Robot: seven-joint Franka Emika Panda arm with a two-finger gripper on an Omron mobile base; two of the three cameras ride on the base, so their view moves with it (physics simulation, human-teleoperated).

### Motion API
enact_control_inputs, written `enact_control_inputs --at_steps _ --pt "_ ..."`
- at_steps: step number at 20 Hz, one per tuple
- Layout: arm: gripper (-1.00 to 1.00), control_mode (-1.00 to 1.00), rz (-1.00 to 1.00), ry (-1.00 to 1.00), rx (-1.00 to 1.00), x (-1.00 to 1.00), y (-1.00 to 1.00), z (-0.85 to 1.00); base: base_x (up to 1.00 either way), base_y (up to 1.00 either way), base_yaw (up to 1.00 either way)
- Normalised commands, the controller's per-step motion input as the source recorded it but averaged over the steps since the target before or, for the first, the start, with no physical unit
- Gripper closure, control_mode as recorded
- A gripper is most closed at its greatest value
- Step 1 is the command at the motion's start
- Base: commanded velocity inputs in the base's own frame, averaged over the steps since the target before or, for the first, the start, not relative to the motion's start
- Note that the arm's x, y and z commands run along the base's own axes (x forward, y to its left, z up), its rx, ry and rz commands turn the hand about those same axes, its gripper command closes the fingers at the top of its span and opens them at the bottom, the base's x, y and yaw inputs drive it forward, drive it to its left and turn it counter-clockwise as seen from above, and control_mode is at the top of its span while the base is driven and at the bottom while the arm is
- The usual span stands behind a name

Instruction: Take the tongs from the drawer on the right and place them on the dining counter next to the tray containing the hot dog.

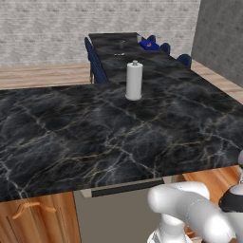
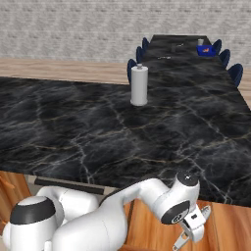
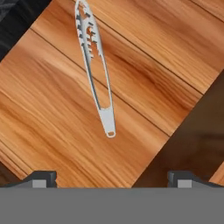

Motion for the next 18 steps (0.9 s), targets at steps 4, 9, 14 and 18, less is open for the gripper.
enact_control_inputs --at_steps 4,9,14,18 --pt "-1.0 -1.0 0.02 0.0 -0.13 0.18 0.0 -0.32 0.0 0.0 0.0" --pt "-1.0 -1.0 0.03 0.0 -0.07 0.06 0.0 -0.2 0.0 0.0 0.0" --pt "-1.0 -1.0 0.04 0.0 -0.01 0.0 0.0 -0.08 0.0 0.0 0.0" --pt "-1.0 -1.0 0.08 0.0 0.0 0.0 0.0 -0.12 0.0 0.0 0.0"
